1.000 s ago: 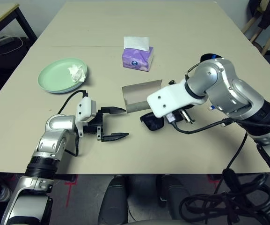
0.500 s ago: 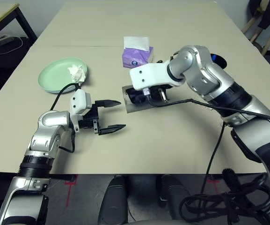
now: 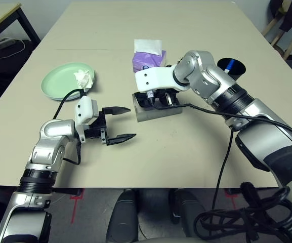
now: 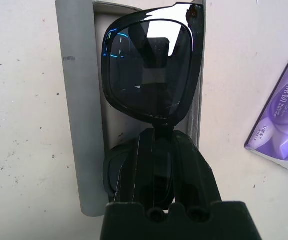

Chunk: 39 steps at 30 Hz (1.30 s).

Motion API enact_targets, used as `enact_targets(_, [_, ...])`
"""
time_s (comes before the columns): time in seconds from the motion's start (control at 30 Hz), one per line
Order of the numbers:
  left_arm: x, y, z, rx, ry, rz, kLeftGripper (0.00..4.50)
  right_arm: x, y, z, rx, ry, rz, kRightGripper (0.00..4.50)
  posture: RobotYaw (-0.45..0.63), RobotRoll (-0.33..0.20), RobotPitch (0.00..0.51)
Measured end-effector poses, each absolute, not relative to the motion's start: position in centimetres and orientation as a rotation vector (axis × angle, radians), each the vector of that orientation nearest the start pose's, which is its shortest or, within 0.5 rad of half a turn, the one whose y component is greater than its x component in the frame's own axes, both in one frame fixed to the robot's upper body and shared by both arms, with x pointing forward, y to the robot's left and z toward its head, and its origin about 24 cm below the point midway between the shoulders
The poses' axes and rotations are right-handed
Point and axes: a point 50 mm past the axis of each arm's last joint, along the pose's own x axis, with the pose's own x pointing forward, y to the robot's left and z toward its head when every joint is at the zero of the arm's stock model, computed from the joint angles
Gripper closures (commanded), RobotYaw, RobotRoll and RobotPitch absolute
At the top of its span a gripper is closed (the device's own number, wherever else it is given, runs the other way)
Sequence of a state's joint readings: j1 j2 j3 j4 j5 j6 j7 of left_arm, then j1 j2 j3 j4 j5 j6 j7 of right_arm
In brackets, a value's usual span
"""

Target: Organize and tidy the items on the table.

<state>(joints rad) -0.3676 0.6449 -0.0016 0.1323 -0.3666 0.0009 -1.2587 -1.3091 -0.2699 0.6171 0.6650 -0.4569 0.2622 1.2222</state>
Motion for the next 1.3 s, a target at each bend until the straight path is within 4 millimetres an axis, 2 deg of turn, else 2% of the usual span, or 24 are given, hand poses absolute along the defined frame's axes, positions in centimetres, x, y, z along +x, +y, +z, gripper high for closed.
enact_targets(0.6, [27.9, 20.9, 13.5, 0.379, -0.035, -1.225, 0.0, 37.4, -2.6, 21.3, -1.411, 0.356, 1.178, 4.18, 0.17, 0.0, 0.146])
enact_targets(1.0, [27.9, 20.9, 13.5, 0.379, -0.038, -1.218, 0.0, 37.5, -2.6, 19.8, -1.435, 0.394, 1.181, 4.18, 0.17, 0.0, 0.144])
enact_targets(1.3, [28.0, 20.8, 13.6, 0.381, -0.042, -1.217, 0.0, 37.2, -2.7, 19.8, -1.454, 0.391, 1.202, 4.18, 0.16, 0.0, 0.139])
